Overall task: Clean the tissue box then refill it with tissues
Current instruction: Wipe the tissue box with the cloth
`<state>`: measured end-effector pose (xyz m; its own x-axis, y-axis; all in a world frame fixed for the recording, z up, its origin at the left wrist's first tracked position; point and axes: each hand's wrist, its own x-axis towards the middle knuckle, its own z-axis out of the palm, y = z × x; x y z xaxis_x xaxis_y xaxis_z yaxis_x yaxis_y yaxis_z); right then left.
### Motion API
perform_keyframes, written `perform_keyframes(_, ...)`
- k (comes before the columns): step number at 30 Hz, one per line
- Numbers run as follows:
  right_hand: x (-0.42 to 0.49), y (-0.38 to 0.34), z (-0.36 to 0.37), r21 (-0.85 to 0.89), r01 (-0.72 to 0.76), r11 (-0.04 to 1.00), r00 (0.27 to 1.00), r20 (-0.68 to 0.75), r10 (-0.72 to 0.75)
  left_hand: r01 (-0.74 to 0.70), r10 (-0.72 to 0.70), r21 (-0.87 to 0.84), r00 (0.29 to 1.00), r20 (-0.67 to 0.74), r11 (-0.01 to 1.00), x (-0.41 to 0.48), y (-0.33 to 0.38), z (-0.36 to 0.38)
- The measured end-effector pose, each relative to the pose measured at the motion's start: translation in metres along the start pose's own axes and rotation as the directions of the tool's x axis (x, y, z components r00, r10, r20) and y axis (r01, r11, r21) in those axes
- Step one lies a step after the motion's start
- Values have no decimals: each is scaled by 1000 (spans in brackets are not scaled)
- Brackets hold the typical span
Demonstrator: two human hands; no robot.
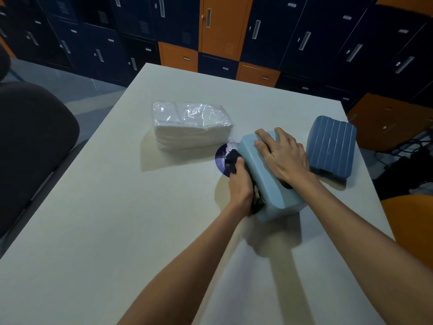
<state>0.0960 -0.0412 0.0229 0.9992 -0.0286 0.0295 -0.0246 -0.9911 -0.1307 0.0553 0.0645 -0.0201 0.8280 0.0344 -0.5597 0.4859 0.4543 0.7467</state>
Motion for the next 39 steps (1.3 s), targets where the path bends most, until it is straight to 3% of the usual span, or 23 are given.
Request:
perform_keyframes(5,0,1,-2,14,-17,1000,1000,10,17,-25,26,51,1000,-15,998,26,9,8)
perform_keyframes(12,-2,-1,-2,11,-9,1000,1000,6,9,-36,36,65,999,9,997,-40,-40,-11)
perform_keyframes(19,-3,-2,-4,2,-4,1000,1000,2,4,38,-37,86,999,-10,996,19,24,12)
perform_keyframes(23,-1,0,-3,3,-16,1000,1000,6,16,-122,133,240,991,-32,963,1,12,16)
perform_keyframes(27,-2,0,-3,0,-3,1000,1000,-3,3,-253,244,176,967,71,951,-47,-23,-2)
perform_keyframes(33,-4,-1,-4,4,-3,1000,1000,4,3,-5,7,195,1000,-8,981,-1,18,6)
perform_keyframes(36,-3,-1,-4,4,-8,1000,1000,6,8,-175,178,246,984,11,953,1,34,24)
perform_keyframes(39,-2,1,-3,-10,9,1000,1000,6,-9,-450,434,286,893,123,846,-30,8,20)
